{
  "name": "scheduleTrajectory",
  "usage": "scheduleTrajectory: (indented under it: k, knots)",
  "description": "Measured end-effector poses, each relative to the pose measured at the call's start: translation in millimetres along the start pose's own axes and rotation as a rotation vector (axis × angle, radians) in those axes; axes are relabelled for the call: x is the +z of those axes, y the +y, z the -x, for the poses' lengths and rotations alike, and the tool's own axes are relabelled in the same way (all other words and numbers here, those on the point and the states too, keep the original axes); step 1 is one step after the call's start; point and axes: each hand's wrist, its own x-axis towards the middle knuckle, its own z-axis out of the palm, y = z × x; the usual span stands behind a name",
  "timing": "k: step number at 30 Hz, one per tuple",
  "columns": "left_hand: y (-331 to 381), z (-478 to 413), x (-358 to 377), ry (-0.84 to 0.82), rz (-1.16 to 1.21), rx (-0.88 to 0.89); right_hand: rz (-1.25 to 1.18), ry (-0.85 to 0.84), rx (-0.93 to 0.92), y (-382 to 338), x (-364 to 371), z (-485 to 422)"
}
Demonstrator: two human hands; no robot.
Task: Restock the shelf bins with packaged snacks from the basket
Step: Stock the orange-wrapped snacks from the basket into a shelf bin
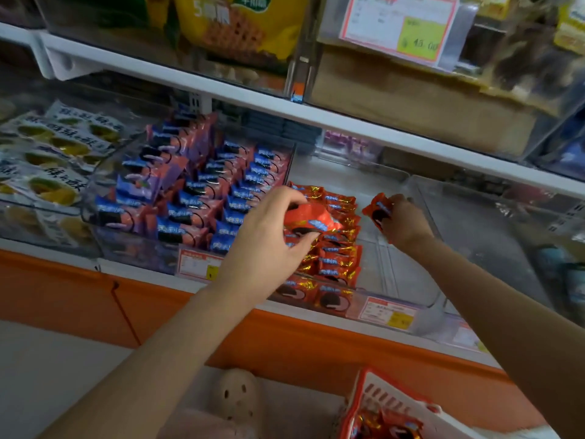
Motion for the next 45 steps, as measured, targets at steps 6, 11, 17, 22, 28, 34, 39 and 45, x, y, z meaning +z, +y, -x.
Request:
scheduleTrajectory:
  k: [6,11,17,22,28,34,39,45]
  knots:
    - [-24,-39,17,0.068,-0.106,0.079,0.311,-0.04,0.014,-2,19,-32]
    - [-42,-51,26,0.063,-0.129,0.099,0.504,-0.056,-0.038,-6,32,-51]
    - [-49,-50,34,0.107,-0.083,0.08,0.466,-0.047,-0.112,-1,48,-66]
    - [-51,-51,38,0.11,-0.104,0.108,0.449,0.024,-0.12,6,52,-72]
    - [-52,-51,39,0.118,-0.114,0.108,0.334,-0.04,-0.159,7,57,-66]
    - [-50,-51,37,0.124,-0.085,0.043,0.29,-0.131,-0.164,3,44,-56]
    - [-44,-52,34,0.102,-0.124,0.003,0.237,-0.079,-0.104,-23,23,-30]
    - [-29,-45,36,0.05,-0.078,-0.003,-0.454,-0.055,-0.39,-50,-7,25]
